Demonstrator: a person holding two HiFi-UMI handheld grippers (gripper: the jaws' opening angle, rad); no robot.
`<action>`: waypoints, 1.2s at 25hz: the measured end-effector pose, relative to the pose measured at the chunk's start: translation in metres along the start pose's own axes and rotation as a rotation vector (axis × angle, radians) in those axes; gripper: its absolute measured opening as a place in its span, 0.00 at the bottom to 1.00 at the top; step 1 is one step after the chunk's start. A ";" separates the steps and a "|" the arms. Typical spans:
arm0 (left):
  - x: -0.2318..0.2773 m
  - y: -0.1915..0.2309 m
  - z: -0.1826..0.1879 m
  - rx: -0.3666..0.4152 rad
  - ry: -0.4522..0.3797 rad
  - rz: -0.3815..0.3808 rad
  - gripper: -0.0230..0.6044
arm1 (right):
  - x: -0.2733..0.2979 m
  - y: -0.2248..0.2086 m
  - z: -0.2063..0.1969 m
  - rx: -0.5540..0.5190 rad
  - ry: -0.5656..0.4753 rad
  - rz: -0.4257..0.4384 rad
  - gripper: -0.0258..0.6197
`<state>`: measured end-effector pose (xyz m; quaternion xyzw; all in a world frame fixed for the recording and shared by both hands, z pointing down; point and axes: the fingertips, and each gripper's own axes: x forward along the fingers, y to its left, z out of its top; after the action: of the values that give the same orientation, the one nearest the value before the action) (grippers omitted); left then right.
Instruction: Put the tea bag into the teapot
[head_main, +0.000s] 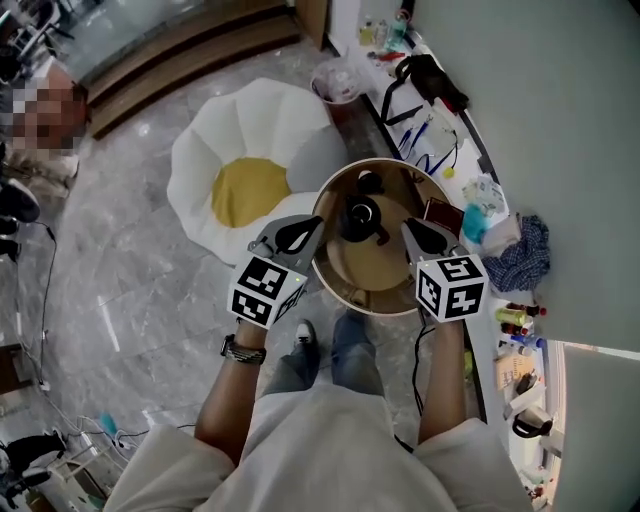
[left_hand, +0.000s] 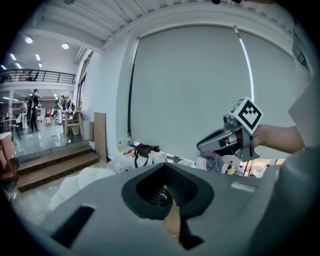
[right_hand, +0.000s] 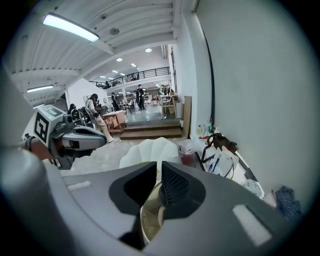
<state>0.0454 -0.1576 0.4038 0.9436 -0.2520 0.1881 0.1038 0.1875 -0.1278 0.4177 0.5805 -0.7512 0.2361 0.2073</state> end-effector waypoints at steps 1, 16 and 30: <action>-0.005 -0.003 0.005 0.009 -0.013 -0.006 0.04 | -0.011 0.003 0.003 0.003 -0.019 -0.005 0.10; -0.070 -0.080 0.074 0.174 -0.160 -0.119 0.04 | -0.163 0.049 0.030 0.019 -0.265 -0.153 0.10; -0.114 -0.134 0.131 0.283 -0.297 -0.160 0.04 | -0.246 0.081 0.048 -0.021 -0.381 -0.217 0.08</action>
<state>0.0630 -0.0316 0.2247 0.9831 -0.1598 0.0716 -0.0536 0.1659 0.0511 0.2257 0.6898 -0.7125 0.0905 0.0919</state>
